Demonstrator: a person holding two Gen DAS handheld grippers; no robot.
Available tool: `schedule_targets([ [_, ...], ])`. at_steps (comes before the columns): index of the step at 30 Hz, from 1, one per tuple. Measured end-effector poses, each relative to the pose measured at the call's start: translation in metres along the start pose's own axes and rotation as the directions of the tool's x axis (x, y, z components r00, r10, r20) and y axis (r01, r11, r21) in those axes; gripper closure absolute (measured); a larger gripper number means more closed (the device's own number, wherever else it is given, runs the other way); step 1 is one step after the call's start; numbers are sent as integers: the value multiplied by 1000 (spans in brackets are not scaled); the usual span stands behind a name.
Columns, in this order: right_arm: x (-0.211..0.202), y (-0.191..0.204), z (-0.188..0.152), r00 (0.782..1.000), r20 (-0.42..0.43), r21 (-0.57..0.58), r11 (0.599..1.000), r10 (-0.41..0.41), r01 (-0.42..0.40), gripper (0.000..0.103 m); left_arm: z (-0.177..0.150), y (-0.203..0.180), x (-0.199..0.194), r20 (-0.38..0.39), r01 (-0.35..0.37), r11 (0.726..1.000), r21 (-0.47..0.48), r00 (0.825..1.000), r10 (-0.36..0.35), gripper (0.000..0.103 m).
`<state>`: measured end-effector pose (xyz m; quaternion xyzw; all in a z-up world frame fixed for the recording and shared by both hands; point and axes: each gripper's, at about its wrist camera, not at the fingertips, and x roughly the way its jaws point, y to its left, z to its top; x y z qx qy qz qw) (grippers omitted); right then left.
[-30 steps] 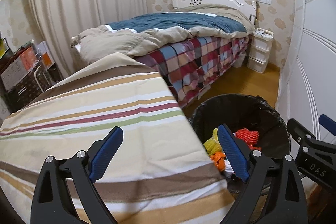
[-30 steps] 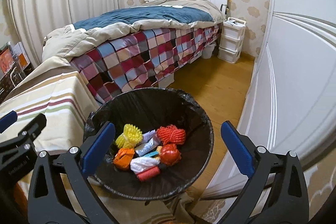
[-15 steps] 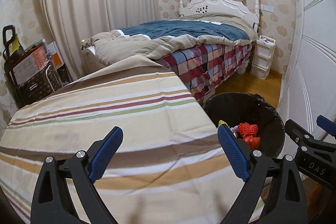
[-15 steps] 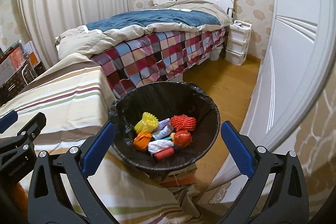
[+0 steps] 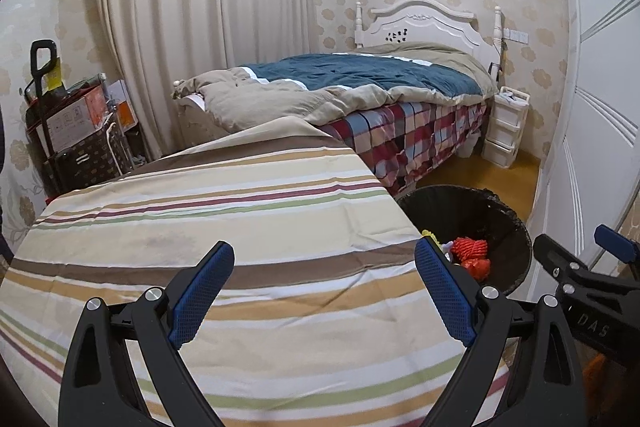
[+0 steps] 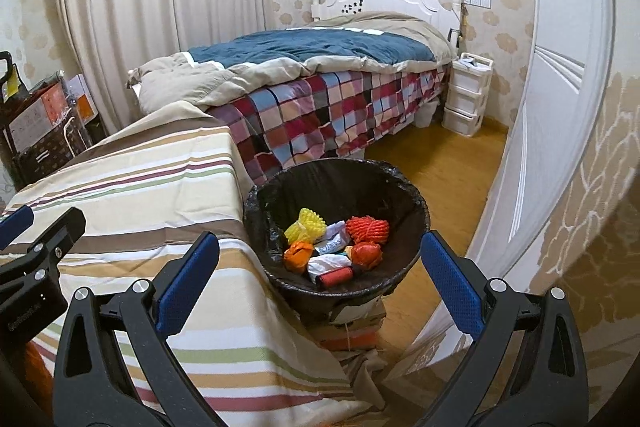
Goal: Collect trash
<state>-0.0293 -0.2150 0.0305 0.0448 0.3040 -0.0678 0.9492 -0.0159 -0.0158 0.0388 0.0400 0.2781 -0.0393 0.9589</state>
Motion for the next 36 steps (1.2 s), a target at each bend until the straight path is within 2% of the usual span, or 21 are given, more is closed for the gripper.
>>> schedule_targets([
  [13, -18, 2, -4, 999, 28, 4, 999, 32, -32, 5, -8, 11, -18, 17, -34, 999, -24, 999, 35, 12],
  [36, -24, 5, -2, 999, 25, -3, 999, 32, -32, 5, -11, 9, -21, 11, -27, 999, -35, 1000, 28, 12],
])
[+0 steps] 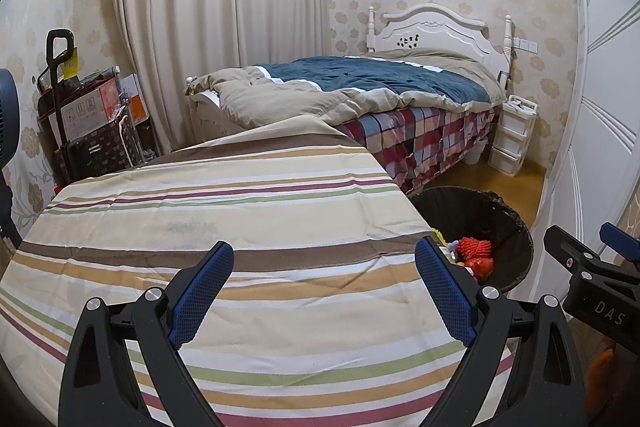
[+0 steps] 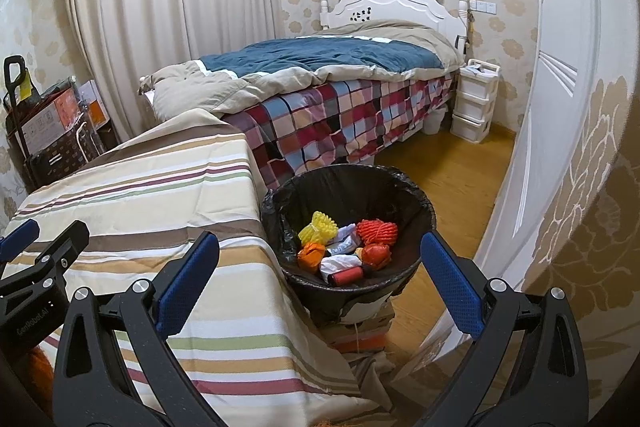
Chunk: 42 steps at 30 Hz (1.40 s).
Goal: Collect trash
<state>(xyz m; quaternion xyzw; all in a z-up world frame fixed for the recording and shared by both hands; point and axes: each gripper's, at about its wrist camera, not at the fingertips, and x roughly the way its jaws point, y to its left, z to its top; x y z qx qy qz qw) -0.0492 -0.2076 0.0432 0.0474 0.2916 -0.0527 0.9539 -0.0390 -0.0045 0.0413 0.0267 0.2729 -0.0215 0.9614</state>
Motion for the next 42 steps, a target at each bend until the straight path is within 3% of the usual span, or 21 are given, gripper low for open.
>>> schedule_targets([
  [42, 0, 1, -1, 1000, 2, 1, 1000, 0, 0, 5, 4, 3, -4, 21, 6, 1000, -20, 1000, -6, 7],
])
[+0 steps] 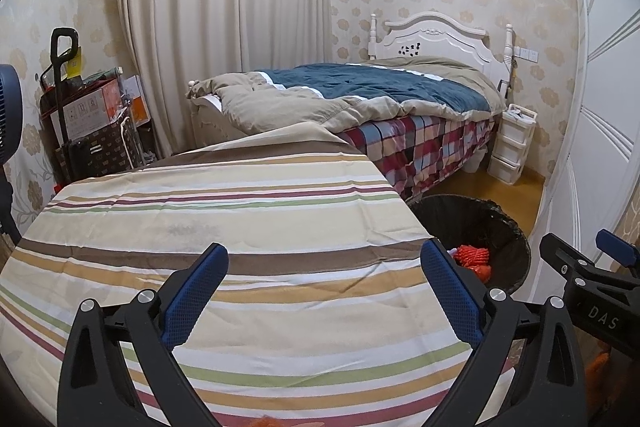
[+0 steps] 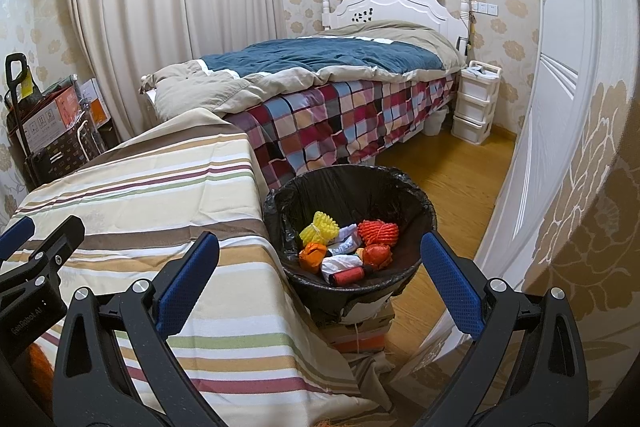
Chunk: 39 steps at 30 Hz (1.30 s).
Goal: Collect trash
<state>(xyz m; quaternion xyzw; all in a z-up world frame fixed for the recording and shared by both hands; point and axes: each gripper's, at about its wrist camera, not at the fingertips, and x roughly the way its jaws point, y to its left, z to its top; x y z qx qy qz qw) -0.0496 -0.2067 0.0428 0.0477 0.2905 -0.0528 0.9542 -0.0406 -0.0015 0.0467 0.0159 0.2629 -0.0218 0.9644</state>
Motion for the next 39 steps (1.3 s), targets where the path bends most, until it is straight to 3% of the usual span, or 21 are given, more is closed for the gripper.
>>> schedule_targets([
  [39, 1, 2, -1, 1000, -1, -2, 1000, 0, 0, 5, 0, 12, 6, -18, -4, 1000, -25, 1000, 4, 7],
])
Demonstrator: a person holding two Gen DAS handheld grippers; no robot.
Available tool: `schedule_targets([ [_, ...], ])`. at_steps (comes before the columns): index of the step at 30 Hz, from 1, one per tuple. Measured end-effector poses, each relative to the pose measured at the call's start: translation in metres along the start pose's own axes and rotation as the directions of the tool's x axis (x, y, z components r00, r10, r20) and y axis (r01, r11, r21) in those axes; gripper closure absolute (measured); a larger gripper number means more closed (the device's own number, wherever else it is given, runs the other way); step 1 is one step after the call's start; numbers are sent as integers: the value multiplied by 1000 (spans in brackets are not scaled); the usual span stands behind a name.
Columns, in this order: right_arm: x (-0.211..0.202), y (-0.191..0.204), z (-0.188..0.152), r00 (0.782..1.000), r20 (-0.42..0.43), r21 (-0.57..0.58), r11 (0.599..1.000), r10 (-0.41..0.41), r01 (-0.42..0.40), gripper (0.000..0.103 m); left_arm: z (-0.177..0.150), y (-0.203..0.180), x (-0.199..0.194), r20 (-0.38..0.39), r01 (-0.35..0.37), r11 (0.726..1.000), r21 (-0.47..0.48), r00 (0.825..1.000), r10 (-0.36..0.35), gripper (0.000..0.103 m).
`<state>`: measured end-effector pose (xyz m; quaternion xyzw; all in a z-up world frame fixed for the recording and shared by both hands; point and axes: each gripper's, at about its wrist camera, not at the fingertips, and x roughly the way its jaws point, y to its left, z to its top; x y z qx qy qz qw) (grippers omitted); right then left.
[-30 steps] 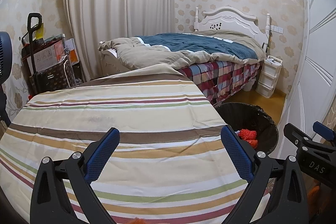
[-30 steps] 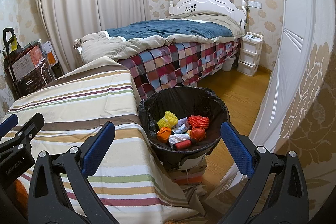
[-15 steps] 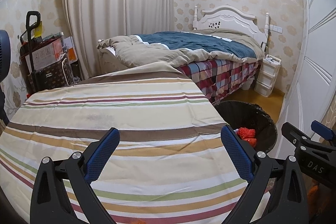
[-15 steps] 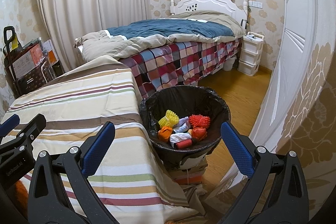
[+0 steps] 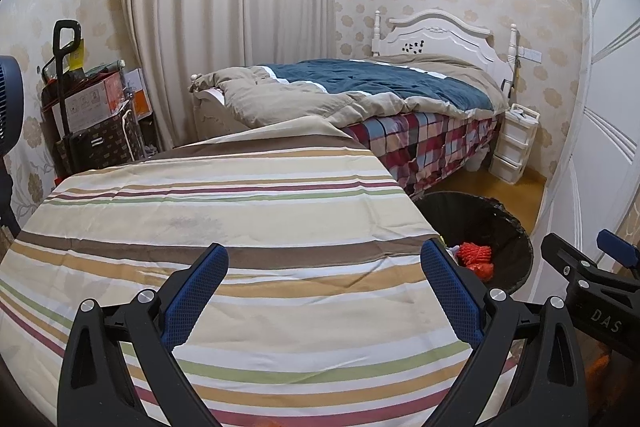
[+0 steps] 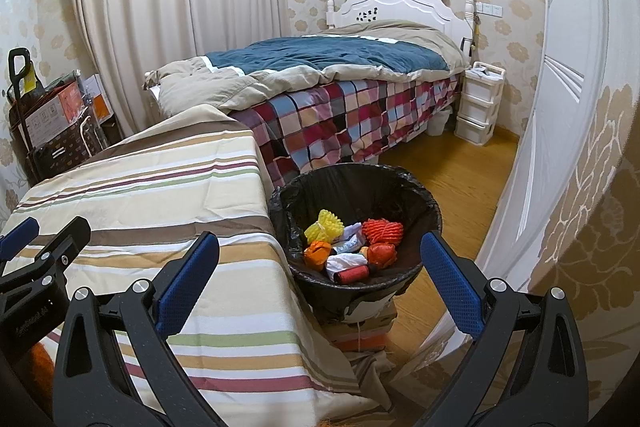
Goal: Collect trash
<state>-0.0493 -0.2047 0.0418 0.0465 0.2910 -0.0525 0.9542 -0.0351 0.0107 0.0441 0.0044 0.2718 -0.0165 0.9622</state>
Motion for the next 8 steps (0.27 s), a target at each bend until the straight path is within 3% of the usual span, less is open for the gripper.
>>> schedule_targets([
  [8, 1, 8, 0, 1000, -9, -8, 1000, 6, -6, 5, -2, 13, 7, -23, -18, 1000, -21, 1000, 18, 7],
])
